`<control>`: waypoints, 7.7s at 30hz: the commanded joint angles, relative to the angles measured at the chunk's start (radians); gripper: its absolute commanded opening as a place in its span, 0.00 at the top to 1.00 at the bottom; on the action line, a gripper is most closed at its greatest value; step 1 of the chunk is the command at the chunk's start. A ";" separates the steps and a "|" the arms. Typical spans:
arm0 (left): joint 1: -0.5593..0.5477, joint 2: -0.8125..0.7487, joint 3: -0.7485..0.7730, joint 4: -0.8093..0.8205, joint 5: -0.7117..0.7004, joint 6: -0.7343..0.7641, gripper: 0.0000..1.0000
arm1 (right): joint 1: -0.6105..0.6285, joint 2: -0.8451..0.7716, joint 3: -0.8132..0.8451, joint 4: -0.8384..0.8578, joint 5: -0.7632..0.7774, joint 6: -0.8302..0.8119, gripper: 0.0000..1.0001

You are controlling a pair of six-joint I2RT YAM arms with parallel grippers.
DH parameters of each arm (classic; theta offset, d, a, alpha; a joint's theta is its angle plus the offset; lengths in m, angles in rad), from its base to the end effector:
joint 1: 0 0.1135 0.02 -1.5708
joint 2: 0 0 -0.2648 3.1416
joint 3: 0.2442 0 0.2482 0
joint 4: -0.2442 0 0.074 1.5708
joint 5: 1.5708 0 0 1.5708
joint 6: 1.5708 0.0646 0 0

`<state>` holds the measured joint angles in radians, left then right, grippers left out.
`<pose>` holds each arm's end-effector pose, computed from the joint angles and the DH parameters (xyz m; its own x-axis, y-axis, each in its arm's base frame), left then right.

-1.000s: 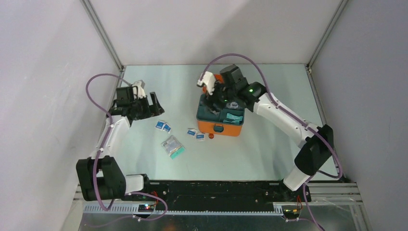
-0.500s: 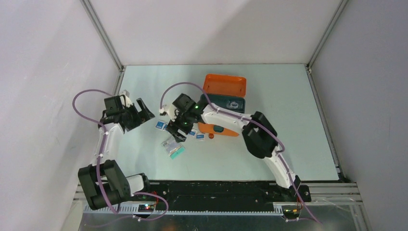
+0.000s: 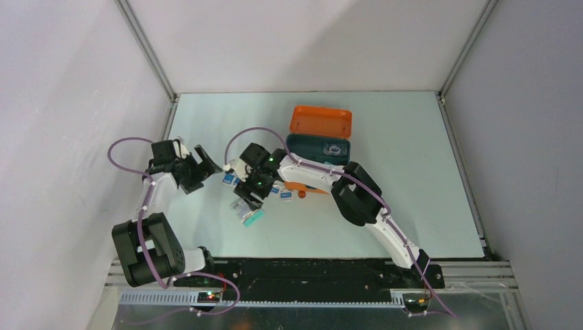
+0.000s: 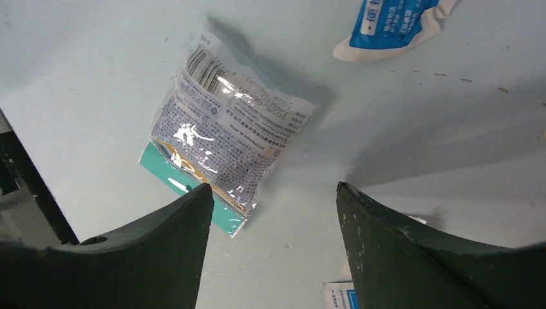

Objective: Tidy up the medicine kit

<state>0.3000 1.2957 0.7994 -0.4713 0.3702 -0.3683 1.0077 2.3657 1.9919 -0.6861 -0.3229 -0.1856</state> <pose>0.2597 0.0559 0.1959 -0.7054 -0.5695 -0.4220 -0.3573 0.7999 -0.4822 0.2609 0.4517 0.1489 -0.2944 -0.7942 -0.5316 -0.9555 0.2325 0.1818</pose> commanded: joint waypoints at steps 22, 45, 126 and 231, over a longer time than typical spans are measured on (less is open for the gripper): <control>0.029 0.005 0.017 0.050 0.054 -0.031 0.06 | 0.102 -0.088 -0.057 0.004 0.280 -0.170 1.00; 0.031 0.016 0.031 0.060 0.122 -0.031 0.08 | -0.338 -0.629 -0.257 0.090 0.005 -0.539 1.00; 0.025 -0.003 -0.017 0.095 0.032 0.009 0.14 | -0.074 -0.370 -0.318 -0.033 0.137 -0.627 0.47; 0.025 -0.021 -0.042 0.146 0.089 -0.026 0.12 | -0.059 -0.144 -0.029 -0.266 0.055 -0.386 0.01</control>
<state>0.3214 1.3064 0.7639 -0.3553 0.4347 -0.3851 0.9966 2.1380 1.8702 -0.9218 -0.2680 -0.6682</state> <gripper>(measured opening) 0.878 0.991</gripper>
